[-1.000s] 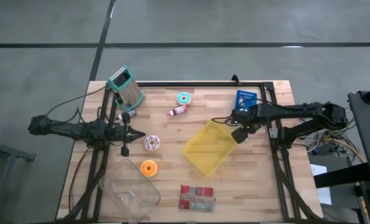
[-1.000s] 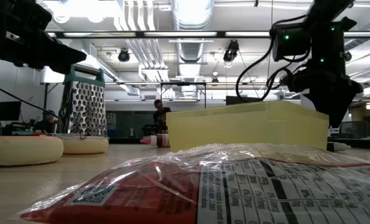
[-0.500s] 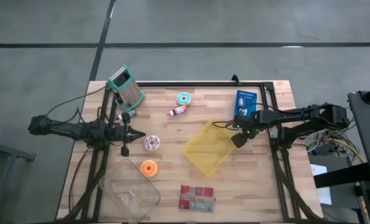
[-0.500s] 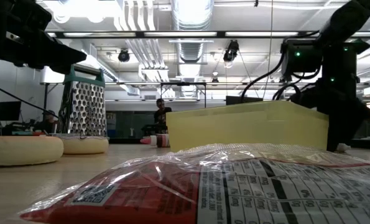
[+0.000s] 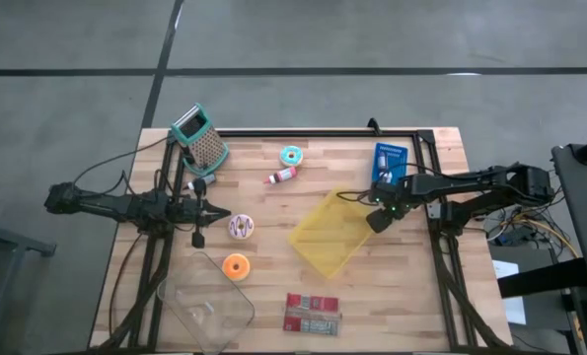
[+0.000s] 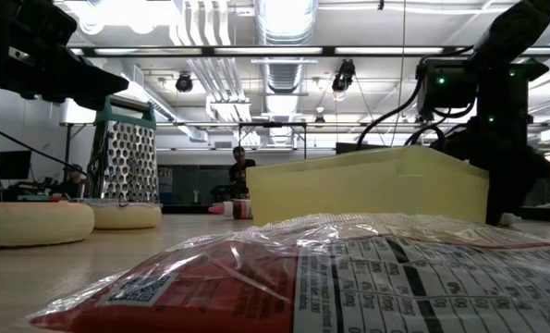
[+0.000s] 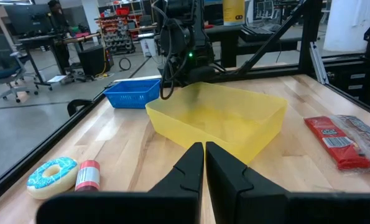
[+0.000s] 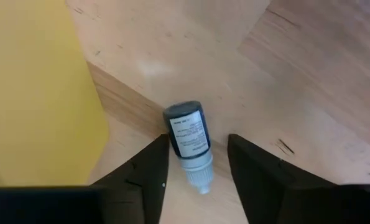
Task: Pick & Place Food Item
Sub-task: Put the small black food coloring bottle into the blue bin
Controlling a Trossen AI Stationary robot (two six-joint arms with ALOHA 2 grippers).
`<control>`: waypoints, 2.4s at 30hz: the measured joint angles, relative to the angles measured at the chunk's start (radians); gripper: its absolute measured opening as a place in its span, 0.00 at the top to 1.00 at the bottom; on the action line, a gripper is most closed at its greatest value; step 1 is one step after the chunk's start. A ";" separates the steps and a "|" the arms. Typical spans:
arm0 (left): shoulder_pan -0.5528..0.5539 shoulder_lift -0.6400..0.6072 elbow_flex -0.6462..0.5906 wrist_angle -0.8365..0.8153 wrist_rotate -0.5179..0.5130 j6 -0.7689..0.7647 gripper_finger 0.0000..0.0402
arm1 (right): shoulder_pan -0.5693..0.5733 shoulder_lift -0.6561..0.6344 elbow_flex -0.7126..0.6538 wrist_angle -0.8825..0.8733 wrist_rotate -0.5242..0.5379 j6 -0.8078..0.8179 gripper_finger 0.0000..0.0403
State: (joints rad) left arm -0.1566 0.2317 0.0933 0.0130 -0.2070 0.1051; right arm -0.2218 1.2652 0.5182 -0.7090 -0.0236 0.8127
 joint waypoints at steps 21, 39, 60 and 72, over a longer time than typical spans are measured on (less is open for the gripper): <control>-0.001 0.000 0.000 0.000 0.000 0.000 0.94 | 0.001 -0.001 0.043 -0.004 0.002 0.104 0.81; 0.000 0.000 0.000 0.000 0.000 0.000 0.94 | 0.000 -0.147 0.228 -0.188 0.374 0.206 0.82; 0.000 0.000 0.000 0.000 0.000 0.000 0.94 | -0.464 -0.133 0.262 -0.112 0.304 0.047 0.81; 0.000 0.000 0.000 0.000 0.000 0.000 0.94 | -0.489 0.078 0.256 -0.089 0.290 0.051 0.82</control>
State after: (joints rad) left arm -0.1566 0.2317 0.0931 0.0132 -0.2070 0.1051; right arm -0.7109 1.3431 0.7746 -0.7981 0.2666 0.8640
